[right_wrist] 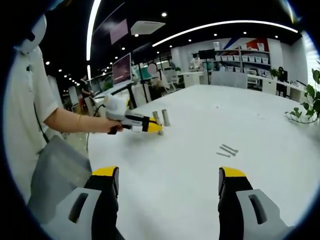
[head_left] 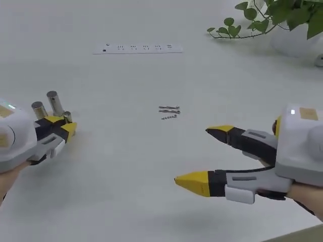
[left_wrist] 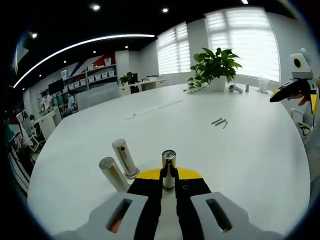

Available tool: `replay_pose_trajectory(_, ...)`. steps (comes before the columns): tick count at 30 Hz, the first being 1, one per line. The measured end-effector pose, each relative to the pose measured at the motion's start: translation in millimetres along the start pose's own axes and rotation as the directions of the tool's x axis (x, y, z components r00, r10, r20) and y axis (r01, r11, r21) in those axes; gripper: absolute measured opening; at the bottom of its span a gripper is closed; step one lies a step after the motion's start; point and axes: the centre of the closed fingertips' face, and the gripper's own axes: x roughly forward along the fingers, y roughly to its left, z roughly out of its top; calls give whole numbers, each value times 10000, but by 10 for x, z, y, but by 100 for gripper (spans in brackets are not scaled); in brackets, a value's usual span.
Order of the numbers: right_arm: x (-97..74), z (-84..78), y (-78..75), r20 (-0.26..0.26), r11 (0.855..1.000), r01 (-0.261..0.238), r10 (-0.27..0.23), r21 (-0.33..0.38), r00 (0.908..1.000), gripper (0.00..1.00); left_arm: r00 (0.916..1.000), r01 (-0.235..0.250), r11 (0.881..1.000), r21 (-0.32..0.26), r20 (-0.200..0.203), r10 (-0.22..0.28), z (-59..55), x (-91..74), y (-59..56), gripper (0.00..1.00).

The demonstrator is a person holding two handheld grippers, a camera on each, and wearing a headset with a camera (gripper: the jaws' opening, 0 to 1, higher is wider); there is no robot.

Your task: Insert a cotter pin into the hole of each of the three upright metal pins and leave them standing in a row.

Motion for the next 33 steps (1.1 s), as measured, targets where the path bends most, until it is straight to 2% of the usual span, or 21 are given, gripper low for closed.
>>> replay_pose_trajectory(10,-4,-38,38,-97,10000,-82,82,-27,9999,86,9973,713,9973,192,172,-717,57,6,-271,7)
replay_pose_trajectory(14,-3,-61,50,-167,9999,-100,100,-27,9998,86,9957,907,9955,268,180,-912,61,8,-340,7)
replay_pose_trajectory(27,1,-91,90,-238,9997,-246,247,31,9994,86,9865,1624,9856,473,135,-1632,51,1,-593,7)
replay_pose_trajectory(33,5,-99,104,-264,9996,-284,285,43,9992,86,9789,2024,9777,556,177,-2037,59,-9,-718,7)
